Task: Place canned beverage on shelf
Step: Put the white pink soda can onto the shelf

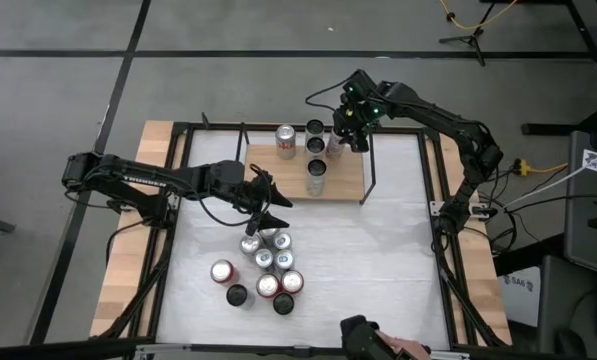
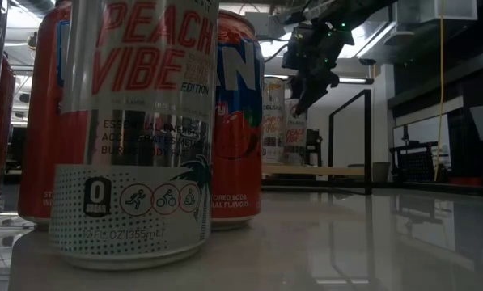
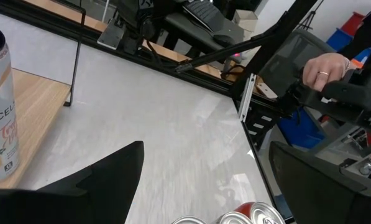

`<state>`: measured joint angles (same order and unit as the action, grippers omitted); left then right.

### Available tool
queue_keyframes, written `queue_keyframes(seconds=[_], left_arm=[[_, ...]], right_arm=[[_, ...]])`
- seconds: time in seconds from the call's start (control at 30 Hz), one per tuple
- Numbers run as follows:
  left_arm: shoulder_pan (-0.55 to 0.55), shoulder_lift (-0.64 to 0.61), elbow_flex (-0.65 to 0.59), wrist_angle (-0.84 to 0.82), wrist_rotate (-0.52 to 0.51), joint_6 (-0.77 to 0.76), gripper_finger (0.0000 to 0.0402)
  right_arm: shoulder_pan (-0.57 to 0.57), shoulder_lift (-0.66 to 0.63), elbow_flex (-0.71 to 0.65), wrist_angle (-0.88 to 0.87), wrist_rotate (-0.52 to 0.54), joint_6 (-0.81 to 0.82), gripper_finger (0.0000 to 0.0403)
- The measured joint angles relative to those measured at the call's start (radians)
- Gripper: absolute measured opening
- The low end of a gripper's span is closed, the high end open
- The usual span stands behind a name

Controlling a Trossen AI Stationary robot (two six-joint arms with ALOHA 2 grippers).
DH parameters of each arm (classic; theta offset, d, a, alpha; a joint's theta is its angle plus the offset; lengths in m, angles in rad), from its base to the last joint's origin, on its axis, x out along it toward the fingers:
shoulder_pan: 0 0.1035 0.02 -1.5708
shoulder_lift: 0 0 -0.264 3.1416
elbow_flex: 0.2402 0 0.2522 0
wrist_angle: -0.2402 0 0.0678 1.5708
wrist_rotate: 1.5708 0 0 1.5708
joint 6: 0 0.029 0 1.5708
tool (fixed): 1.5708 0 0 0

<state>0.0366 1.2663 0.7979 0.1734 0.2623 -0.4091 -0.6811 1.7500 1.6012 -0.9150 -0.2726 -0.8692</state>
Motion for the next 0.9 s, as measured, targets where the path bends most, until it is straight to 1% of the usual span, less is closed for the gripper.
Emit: queue_keyframes(seconds=[0.1,0.43,0.9], left_arm=[[0.0,0.0,0.0,0.0,0.0,0.0,0.0341],[0.0,0.0,0.0,0.0,0.0,0.0,0.0341],[0.0,0.0,0.0,0.0,0.0,-0.001,0.0341]], right_arm=[[0.0,0.0,0.0,0.0,0.0,0.0,0.0266],[0.0,0.0,0.0,0.001,0.002,0.001,0.0302],[0.0,0.0,0.001,0.003,0.002,0.0,0.03]])
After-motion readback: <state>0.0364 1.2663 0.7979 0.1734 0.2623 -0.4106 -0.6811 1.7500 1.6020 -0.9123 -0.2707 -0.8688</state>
